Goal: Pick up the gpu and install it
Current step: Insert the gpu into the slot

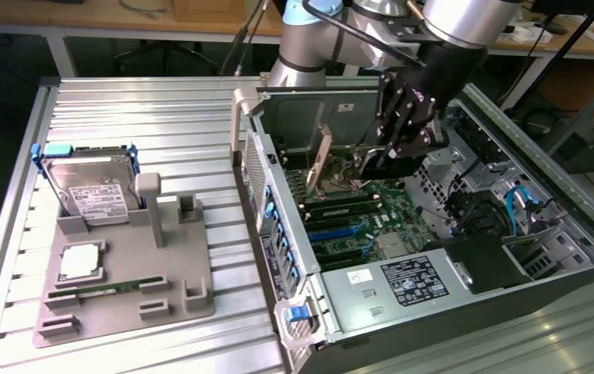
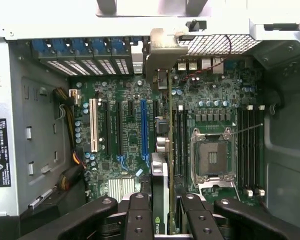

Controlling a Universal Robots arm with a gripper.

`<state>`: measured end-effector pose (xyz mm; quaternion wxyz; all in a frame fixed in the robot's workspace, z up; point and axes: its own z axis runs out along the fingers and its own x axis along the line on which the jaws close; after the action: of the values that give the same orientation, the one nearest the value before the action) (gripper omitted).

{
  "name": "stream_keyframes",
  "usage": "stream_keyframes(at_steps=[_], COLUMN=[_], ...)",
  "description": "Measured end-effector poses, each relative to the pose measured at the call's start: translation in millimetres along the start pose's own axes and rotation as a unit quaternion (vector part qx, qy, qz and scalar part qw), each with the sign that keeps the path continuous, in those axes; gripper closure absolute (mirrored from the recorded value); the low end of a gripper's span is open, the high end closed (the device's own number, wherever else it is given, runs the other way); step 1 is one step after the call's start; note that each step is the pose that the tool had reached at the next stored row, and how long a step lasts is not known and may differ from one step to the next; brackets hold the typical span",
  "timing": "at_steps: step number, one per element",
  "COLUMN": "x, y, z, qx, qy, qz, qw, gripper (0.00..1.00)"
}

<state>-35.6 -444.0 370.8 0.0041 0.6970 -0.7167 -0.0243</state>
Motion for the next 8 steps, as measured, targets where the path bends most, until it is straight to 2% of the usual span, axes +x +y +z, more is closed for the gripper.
stream_keyframes(at_steps=[8], x=[5.1], y=[-0.5], z=[16.2], qx=[0.0001], qy=[-0.0001], qz=[0.003], qw=[1.0], gripper=[0.73])
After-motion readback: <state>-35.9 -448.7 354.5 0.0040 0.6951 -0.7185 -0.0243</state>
